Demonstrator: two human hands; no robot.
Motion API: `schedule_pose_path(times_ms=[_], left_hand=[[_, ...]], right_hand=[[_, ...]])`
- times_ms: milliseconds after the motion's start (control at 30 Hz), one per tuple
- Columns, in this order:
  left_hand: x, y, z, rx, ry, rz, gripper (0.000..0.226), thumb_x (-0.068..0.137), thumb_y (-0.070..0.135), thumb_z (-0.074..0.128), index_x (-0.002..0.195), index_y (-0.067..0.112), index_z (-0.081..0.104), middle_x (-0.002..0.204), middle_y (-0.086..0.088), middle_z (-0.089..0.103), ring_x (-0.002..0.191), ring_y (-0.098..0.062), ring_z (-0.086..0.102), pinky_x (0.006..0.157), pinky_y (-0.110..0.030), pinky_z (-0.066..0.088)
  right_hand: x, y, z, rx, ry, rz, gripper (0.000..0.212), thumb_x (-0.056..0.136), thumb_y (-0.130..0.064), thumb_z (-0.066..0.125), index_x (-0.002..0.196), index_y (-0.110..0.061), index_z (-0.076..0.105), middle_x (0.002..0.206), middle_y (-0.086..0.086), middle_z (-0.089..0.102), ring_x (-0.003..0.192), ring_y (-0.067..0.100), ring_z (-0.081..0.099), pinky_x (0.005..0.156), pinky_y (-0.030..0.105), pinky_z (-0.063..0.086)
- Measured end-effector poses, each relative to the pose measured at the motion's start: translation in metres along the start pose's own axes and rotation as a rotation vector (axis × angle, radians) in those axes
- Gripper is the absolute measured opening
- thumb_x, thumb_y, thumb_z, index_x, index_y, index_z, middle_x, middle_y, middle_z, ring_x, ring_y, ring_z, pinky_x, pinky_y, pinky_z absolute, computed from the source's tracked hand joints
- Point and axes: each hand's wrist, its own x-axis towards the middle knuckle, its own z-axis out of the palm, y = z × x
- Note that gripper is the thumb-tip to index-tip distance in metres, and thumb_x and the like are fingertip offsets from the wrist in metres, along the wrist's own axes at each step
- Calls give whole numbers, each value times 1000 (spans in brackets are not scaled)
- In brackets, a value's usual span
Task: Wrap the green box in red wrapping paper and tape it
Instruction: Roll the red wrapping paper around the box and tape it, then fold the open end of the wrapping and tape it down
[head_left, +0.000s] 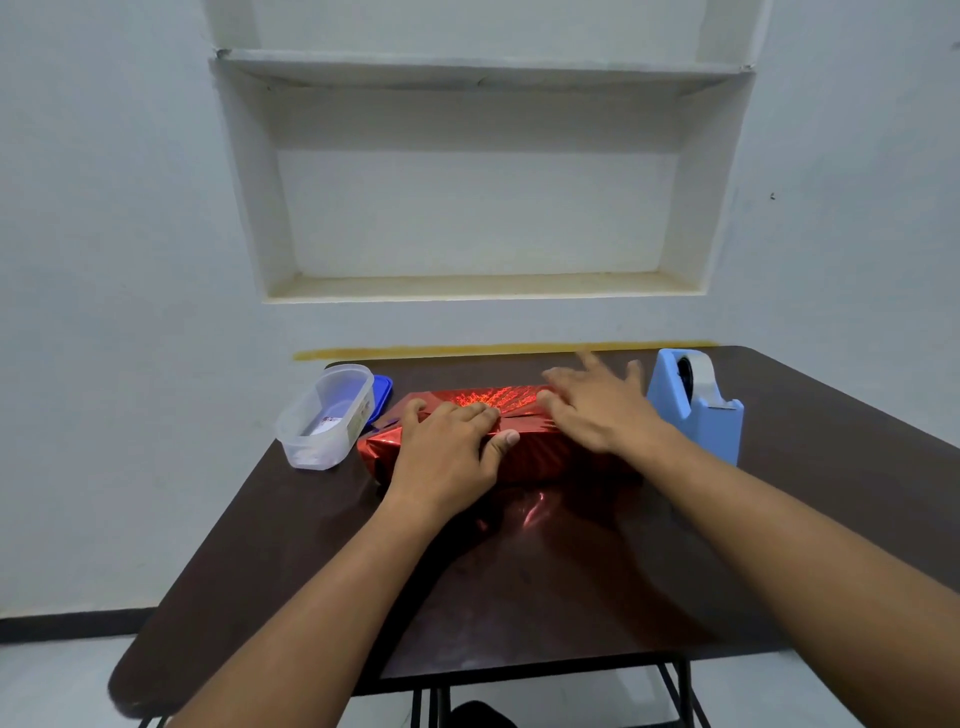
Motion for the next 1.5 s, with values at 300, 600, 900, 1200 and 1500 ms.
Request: schedule_pose_path(times_ms=[300,600,900,1200,1500], left_hand=[[3,1,1,9,11,7,58,104,64,31,144,31,57,149,12,56,136,-14,49,115,-55,21],[6,1,1,2,-3,3,60,104,64,30,146,31,55,151,12,55,138,-13,47,115,-55,18],[7,-1,7,0,58,16,68,98,66,24,138,29,63,142,9,63,130,-16,56,110,-57,24],[7,-3,12,-14,85,20,65,99,66,28,136,28,65,140,9,65,127,-16,58,108,-57,26],[6,-4,16,-23,124,24,65,99,65,29,135,26,67,138,7,67,125,-18,60,106,-57,27]], right_hand=[[-38,-10,9,6,152,-35,58,105,-59,21,136,-33,63,153,-12,51,157,13,11,118,71,1],[-58,14,14,114,286,66,44,103,-52,38,110,-29,74,126,-13,69,150,14,34,119,60,18],[-62,78,-42,331,506,631,23,81,-34,55,91,-21,72,115,4,63,108,35,60,84,39,51],[-44,110,-68,1151,-100,970,33,102,-25,58,122,-1,47,107,14,54,102,39,58,82,61,59],[-31,108,-68,1460,33,935,23,106,-15,51,124,-5,59,136,1,51,139,47,32,79,82,45]])
